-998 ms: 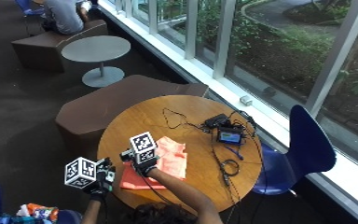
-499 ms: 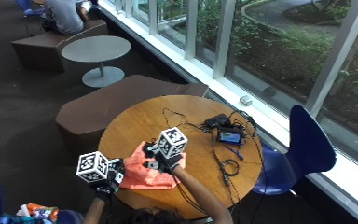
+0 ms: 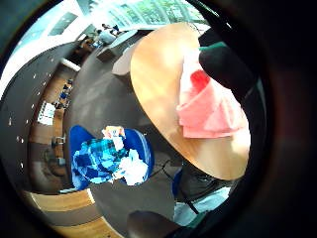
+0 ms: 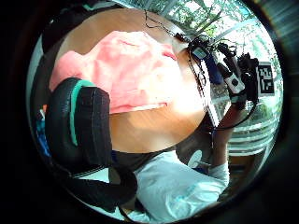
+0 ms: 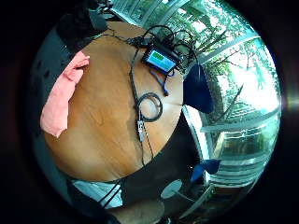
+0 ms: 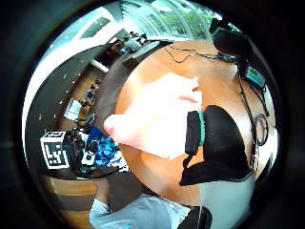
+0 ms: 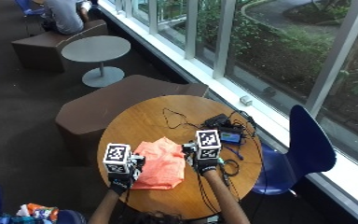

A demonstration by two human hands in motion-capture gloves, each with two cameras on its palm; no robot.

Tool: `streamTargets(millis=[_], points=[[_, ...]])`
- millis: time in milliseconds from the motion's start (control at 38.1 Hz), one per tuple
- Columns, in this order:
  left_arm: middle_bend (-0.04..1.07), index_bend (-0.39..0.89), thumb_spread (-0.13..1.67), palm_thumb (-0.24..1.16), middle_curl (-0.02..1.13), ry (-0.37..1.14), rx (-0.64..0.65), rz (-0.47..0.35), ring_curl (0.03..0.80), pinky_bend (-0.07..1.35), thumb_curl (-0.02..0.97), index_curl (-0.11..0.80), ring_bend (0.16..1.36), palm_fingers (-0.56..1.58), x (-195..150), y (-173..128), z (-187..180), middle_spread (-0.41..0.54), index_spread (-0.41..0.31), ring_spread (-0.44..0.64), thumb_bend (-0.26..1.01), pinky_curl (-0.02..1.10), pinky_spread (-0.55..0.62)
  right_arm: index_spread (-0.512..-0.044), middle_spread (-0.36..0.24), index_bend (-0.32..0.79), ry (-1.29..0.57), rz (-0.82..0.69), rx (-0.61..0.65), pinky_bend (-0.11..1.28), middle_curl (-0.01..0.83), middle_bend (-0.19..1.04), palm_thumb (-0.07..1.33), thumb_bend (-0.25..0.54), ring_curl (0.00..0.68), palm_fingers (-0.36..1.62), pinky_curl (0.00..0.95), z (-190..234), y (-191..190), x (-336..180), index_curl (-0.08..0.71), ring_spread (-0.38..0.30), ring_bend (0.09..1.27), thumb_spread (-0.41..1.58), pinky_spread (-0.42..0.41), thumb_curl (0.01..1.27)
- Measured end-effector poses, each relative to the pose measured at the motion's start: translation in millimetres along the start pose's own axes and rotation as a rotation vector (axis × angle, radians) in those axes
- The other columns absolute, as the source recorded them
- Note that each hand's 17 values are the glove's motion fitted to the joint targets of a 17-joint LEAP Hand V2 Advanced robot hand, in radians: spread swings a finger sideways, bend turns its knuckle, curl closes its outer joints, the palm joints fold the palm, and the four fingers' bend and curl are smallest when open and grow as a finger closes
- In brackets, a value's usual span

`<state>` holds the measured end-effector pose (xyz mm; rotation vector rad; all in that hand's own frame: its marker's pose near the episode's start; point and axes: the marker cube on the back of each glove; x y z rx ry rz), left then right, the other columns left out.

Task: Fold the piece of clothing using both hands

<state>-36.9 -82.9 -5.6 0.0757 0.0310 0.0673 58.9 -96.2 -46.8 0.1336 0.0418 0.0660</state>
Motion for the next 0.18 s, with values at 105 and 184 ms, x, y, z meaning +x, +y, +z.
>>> streamTargets(millis=[105,184], points=[[0.19,0.13,1.47,0.20,0.41,-0.020,-0.021,0.001,0.326,0.51,0.222,0.310,0.54,0.54,3.4,1.5,0.3,-0.065,-0.130,0.06,0.05,0.37,0.10,-0.353,-0.114,0.19,0.024,-0.003,-0.034,0.45,0.314,0.17,0.70,-0.022,0.303,0.56,0.313,6.7,-0.2,-1.7,0.356,-0.045,0.20,1.18,0.115,0.56],[0.19,0.12,1.47,0.20,0.41,-0.037,-0.043,-0.008,0.325,0.51,0.224,0.307,0.54,0.53,1.2,5.4,1.2,-0.065,-0.131,0.07,0.05,0.37,0.11,-0.355,-0.110,0.19,0.034,-0.017,-0.046,0.45,0.312,0.16,0.70,-0.015,0.300,0.55,0.313,10.8,-0.5,-6.0,0.361,-0.027,0.19,1.21,0.137,0.55]])
